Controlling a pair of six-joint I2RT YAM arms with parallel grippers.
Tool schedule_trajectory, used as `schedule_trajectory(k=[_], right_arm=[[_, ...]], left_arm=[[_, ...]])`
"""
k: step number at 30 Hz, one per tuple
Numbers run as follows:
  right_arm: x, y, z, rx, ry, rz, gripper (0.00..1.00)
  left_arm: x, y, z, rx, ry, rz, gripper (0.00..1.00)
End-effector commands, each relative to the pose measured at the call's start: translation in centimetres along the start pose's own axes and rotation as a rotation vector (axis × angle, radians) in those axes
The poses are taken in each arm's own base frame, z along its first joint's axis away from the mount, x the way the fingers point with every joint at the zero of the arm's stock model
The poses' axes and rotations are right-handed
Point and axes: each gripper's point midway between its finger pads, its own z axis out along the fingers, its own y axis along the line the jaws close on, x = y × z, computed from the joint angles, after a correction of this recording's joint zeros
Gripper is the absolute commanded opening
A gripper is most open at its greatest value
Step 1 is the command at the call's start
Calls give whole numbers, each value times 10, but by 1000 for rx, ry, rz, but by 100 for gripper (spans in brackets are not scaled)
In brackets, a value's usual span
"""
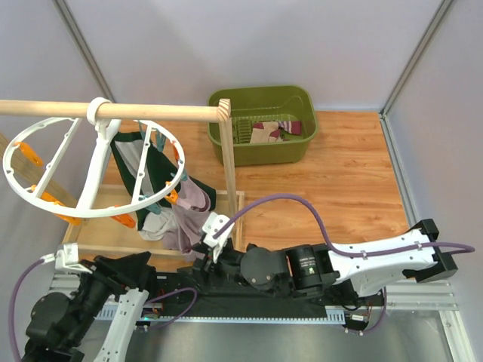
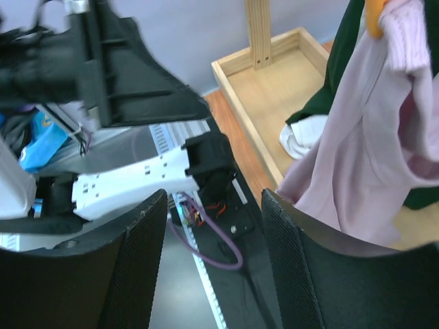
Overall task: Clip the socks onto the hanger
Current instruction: Open the clamp at the hanger.
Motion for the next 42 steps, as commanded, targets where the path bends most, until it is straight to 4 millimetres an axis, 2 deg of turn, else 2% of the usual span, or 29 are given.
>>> schedule_trajectory(k=[1,2,3,6,12,17,22,29,37,42], right_arm=[[-43,11,17,-102,-115,32,61],[-58,3,20,-97,-130,86,61],[-61,2,21,-115,-123,102,61],[-78,10,19,-189,-134,120,64],[-103,9,24,-192,-201,85,62],[-121,4,30,-177,-258,84,60],[-119,-7,44,-150,-247,77,59],[-125,-17,55,-132,-265,78,59],[-123,-21,71,-106,-261,49,57],[-120,-28,79,-65,-261,51,48]], left_arm=[[-2,-17,-44,178,-134,51,71],[-8,-24,-52,203,-159,64,71],[-10,-28,-56,215,-168,80,71],[-20,-42,-67,256,-196,94,71],[-24,-66,-70,336,-161,80,70],[-28,-77,-73,376,-156,63,70],[-22,-85,-73,421,-116,53,69],[-21,-74,-59,376,-118,79,69],[-24,-70,-54,360,-139,91,68],[-30,-74,-55,372,-164,102,67]])
